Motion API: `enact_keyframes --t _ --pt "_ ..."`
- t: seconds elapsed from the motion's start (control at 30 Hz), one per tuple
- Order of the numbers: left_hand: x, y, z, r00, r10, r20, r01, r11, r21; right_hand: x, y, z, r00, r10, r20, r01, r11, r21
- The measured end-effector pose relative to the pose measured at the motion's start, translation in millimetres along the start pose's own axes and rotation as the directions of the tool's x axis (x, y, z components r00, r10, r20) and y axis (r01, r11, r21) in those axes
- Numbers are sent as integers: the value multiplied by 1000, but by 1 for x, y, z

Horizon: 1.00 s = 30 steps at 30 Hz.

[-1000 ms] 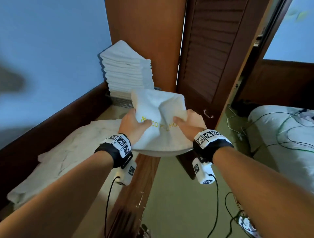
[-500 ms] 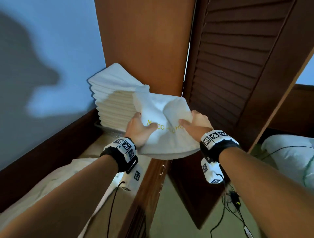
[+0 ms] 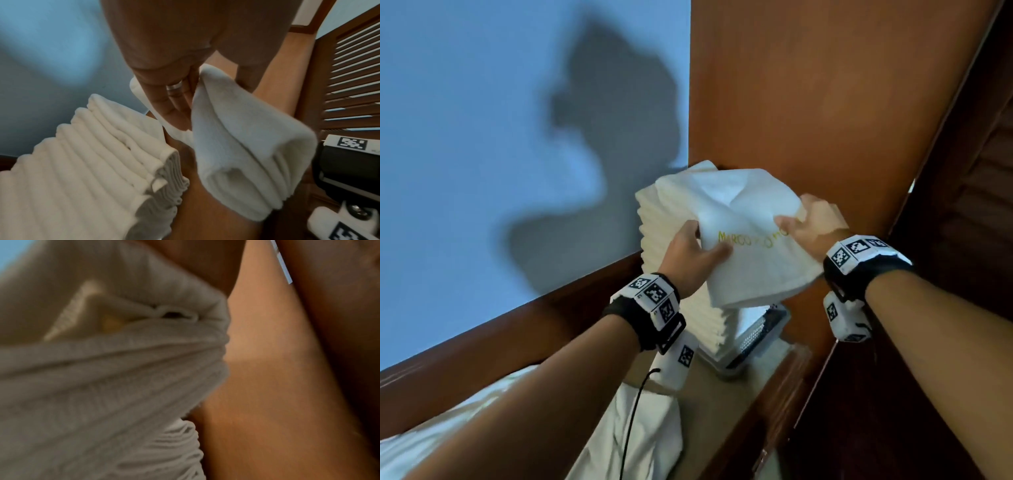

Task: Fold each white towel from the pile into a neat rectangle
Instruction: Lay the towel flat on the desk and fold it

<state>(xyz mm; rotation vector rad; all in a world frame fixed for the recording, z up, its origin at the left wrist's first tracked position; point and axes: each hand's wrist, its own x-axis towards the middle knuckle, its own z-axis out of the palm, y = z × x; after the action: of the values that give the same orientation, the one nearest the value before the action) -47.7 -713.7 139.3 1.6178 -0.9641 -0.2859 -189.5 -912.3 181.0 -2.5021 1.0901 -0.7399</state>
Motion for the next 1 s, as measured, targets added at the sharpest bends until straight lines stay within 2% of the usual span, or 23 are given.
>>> enact_keyframes --t 0.2,0.4,0.47,0.6,0.63,0.7,0.77,0.8,0.93,1.0 --pt "77 6 22 990 -47 -130 44 999 -28 121 0 12 987 -157 27 157 987 25" --pt "133 -3 24 964 -80 -254 79 997 -12 194 -12 36 969 -245 33 243 968 60" --pt "148 -9 22 950 -119 -288 104 992 -66 213 -15 46 967 -252 29 248 964 96" --pt "164 -31 25 925 -255 -283 199 957 -212 235 -15 73 963 -268 35 258 952 164" --pt "164 -38 27 915 -315 -252 255 936 -244 238 -10 84 962 -260 78 243 953 179" --pt "162 -50 32 883 -427 -196 362 884 -296 240 2 106 944 -224 243 195 971 138" --pt "162 -58 32 858 -478 -187 399 850 -344 241 16 122 905 -146 401 135 989 57" --pt "163 -58 32 852 -487 -190 400 842 -363 242 20 126 897 -127 423 118 992 47" --pt "163 -59 32 836 -490 -247 405 854 -326 245 27 126 939 -161 303 127 984 128" --pt "162 -60 29 835 -496 -238 429 858 -284 245 27 125 941 -153 303 129 987 98"
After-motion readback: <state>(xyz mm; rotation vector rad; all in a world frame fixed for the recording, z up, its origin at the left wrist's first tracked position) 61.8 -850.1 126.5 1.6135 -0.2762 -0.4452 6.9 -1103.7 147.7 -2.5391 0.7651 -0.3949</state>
